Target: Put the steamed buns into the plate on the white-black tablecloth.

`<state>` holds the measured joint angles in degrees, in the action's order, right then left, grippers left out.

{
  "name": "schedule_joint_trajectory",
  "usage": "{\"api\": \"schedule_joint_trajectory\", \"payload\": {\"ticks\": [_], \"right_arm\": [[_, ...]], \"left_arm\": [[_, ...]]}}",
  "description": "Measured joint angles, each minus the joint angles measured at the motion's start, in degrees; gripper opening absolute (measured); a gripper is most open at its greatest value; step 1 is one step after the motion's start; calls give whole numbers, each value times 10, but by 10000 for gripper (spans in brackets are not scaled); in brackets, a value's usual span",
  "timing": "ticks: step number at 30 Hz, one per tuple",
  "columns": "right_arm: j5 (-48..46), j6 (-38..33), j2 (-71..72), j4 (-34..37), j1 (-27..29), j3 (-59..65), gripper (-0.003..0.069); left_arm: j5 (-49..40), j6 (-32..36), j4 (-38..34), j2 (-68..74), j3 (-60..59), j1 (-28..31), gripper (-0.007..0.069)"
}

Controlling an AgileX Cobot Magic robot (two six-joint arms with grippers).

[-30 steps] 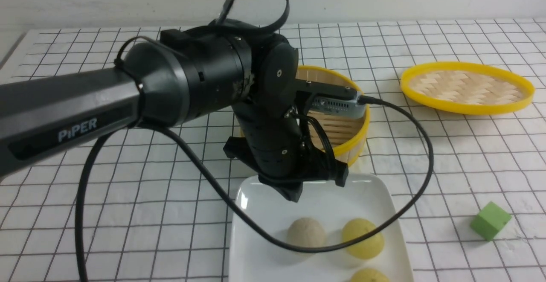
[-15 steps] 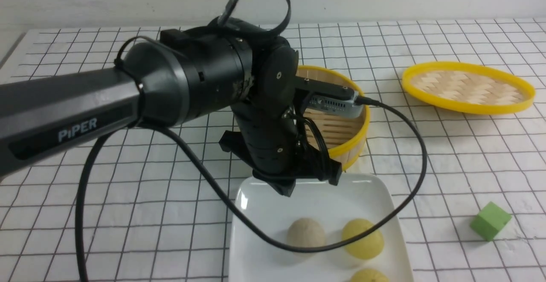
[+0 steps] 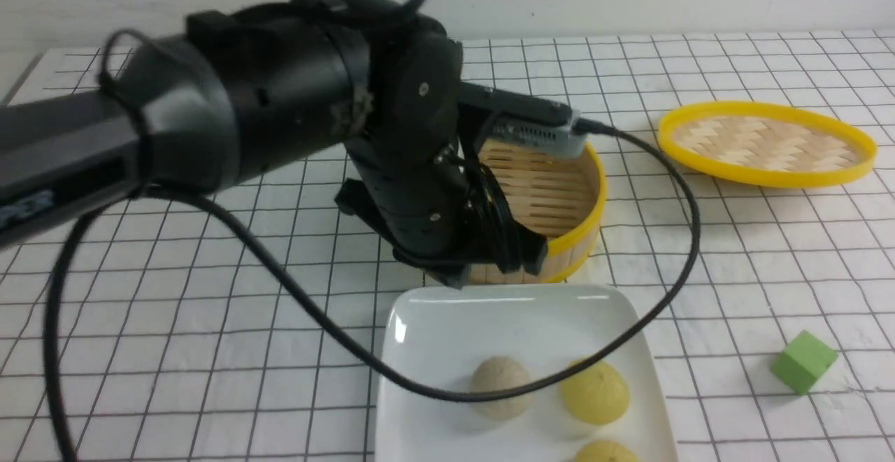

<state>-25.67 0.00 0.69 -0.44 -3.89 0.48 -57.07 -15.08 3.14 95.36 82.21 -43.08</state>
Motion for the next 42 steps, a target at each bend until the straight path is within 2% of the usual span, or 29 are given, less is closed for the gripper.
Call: {"api": "schedule_joint_trajectory", "payload": {"ticks": [9,12,17,21,23,25,27,28,29,32,42], "right_arm": [[14,0,0,-3,5,3,33],[14,0,0,-3,5,3,38],[14,0,0,-3,5,3,44],[14,0,0,-3,5,3,48],[14,0,0,-3,5,3,48],[14,0,0,-3,5,3,48],[14,0,0,-3,5,3,52],[14,0,0,-3,5,3,52],[15,0,0,-3,5,3,55],[15,0,0,-3,5,3,58],[15,0,0,-3,5,3,64]], "left_arm": [[-48,0,26,-125,0,0,23],[-97,0,42,-193,-1,0,28],[-127,-10,57,-298,-51,0,31],[-39,-68,58,-416,-191,0,31],[49,-99,50,-467,-279,0,24],[90,-111,46,-492,-332,0,21],[214,-139,42,-524,-413,0,19],[223,-141,41,-524,-413,0,19],[276,-151,41,-535,-443,0,19],[358,-157,41,-545,-484,0,19],[381,-157,49,-546,-513,0,24]]}}
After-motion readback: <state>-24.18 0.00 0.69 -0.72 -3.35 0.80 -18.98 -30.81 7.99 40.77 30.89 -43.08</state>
